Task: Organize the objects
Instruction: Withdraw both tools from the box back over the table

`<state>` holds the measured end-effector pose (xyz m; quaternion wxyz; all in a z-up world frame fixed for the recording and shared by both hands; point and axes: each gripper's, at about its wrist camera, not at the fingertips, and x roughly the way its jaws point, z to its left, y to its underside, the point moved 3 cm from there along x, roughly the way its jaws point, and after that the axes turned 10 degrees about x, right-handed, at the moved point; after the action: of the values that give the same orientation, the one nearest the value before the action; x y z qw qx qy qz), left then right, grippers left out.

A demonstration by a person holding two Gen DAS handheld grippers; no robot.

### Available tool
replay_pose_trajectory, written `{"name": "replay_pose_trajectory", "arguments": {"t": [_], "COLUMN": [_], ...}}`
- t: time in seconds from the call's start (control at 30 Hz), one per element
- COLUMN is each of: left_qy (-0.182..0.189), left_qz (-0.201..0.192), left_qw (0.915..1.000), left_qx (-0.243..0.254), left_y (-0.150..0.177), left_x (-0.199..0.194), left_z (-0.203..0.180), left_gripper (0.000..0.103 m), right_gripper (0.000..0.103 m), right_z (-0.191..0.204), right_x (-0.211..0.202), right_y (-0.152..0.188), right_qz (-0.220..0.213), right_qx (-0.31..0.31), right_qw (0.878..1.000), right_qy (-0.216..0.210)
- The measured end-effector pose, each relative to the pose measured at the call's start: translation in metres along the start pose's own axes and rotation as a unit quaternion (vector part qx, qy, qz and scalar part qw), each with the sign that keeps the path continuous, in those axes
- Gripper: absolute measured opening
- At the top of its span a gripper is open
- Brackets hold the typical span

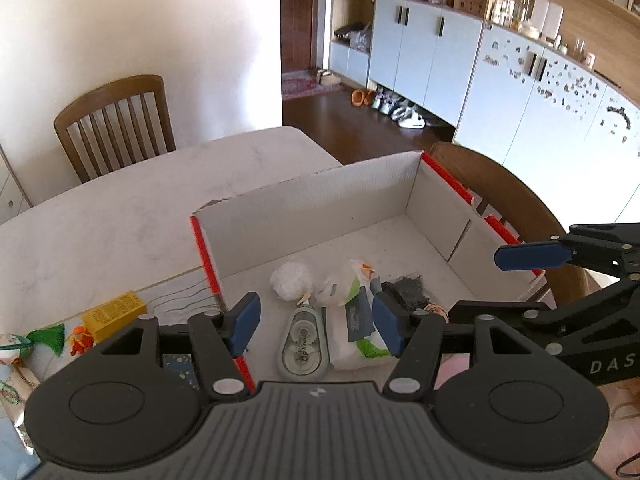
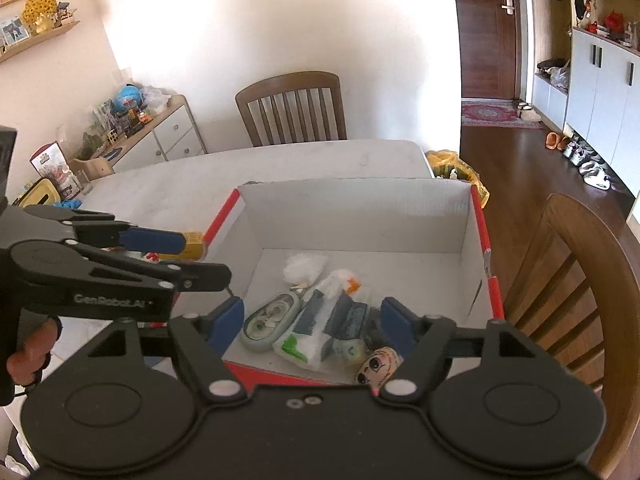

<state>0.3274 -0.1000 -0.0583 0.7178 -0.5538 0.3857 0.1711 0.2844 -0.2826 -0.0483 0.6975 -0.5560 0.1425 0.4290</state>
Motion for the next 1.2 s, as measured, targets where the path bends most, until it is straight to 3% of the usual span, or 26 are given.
{"name": "replay_pose_trajectory", "arguments": {"t": [0.17, 0.57, 0.87, 1.0, 1.2], "left_qy": [-0.002, -0.025, -0.029, -0.037, -0.047], "left_qz": [-0.015, -0.044, -0.047, -0.044, -0.049], "left_qw": [0.9999, 0.9984, 0.9971, 0.9960, 0.9943], "left_qx": [-0.005, -0.024, -0.052, -0.068, -0.082], "left_y": [0.010, 0.044, 0.073, 0.087, 0.110], "left_x": [-0.022, -0.065, -0.085, -0.091, -0.097], "left_z": [0.010, 0.050, 0.088, 0.107, 0.132], "left_gripper": [0.062, 0.075, 0.089, 0.101, 0.103], "right_gripper": [0.083, 0.095, 0.096, 0.096, 0.096], "right_z": [0.014, 0.061, 0.106, 0.126, 0.152], "right_x": [-0.008, -0.012, 0.000, 0.009, 0.021], "right_y": [0.004, 0.013, 0.021, 0.024, 0.028], "right_qz": [-0.010, -0.031, -0.027, -0.024, -0.020], "right_qx": [0.006, 0.020, 0.025, 0.018, 0.010], "right_qw": [1.000, 0.999, 0.999, 0.999, 1.000], "right_qy": [-0.001, 0.000, -0.011, -0.014, -0.015]}}
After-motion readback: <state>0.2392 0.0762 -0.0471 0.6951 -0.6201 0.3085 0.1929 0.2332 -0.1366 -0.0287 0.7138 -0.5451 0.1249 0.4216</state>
